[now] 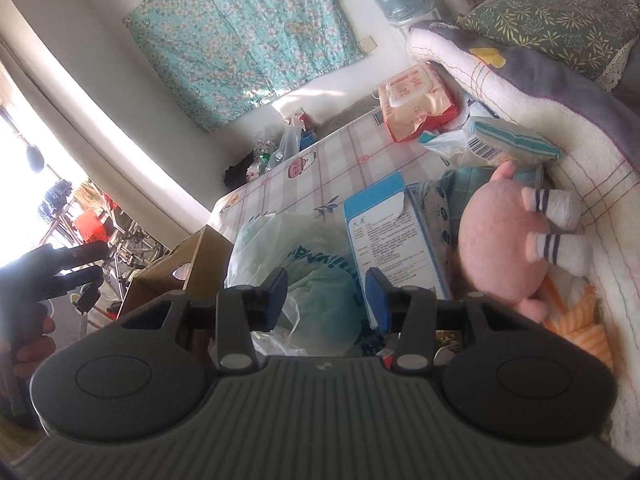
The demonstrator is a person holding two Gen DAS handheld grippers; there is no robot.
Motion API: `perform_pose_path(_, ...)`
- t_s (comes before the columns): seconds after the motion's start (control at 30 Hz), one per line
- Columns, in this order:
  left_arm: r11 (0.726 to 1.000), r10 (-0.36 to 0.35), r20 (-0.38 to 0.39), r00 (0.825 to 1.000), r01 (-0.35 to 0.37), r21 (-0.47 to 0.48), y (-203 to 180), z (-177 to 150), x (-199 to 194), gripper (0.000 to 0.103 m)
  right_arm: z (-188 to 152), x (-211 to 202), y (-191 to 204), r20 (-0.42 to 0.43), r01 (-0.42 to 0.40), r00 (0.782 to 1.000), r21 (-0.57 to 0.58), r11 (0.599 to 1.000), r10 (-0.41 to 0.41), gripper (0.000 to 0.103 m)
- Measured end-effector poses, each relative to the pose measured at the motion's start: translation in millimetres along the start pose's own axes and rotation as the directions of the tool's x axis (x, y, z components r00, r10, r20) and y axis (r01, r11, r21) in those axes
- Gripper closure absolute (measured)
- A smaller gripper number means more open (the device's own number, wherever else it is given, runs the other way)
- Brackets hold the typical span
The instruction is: Organize soft objects
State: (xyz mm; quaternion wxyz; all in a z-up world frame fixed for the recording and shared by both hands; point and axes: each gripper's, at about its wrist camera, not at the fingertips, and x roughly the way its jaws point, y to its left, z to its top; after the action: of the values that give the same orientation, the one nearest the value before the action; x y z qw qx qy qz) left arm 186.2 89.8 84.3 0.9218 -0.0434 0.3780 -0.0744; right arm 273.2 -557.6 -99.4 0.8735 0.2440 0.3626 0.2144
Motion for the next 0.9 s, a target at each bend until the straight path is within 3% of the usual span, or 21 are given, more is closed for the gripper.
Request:
perform_pose_path(0.17,0.977,-0.081,-0.138,0.987,0.106,0.186,-80.3,-22.7,53.2,0.012,19.0,23.4,-12.0,-0.045,0.043,0.998,-0.048,0.998,-0.045,0.064)
perform_pose_path(0.4,0.919,-0.094,-0.258,0.962,0.184,0.349,-138.4,-46.2,109.8,0.043,27.1,58.7,-26.8,-0.127,0.092,0.987,-0.073,0.993,-0.1,0.066)
perform_pose_path(0.6,0.905,-0.107,-0.359,0.927,0.24,0.35,-155.1,-47.6,148.4,0.054,31.3,82.6,-39.1,-0.183,0.104,0.976,-0.062,0.993,-0.114,0.066)
perform_pose_path(0.9,0.923,-0.119,-0.474,0.873,0.273,0.271,-155.8,-44.1,194.4,0.054,41.1,106.8,-47.4,-0.234,0.12,0.964,-0.047,0.992,-0.128,0.066)
